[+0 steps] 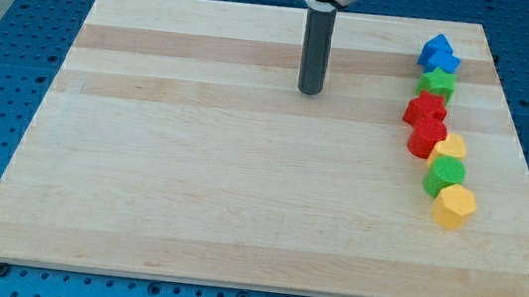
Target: Push yellow hexagon towards bottom center
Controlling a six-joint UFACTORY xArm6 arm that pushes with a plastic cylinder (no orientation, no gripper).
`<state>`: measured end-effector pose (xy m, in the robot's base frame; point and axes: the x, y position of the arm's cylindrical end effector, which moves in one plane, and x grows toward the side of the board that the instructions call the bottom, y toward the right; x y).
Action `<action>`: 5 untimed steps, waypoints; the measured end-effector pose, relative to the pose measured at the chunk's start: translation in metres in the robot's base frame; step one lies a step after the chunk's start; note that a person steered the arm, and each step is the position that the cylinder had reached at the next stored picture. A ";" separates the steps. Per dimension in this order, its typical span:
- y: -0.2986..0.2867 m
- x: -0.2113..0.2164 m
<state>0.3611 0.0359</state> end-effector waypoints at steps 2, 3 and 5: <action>0.005 0.046; -0.006 0.054; -0.035 0.107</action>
<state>0.4677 0.0013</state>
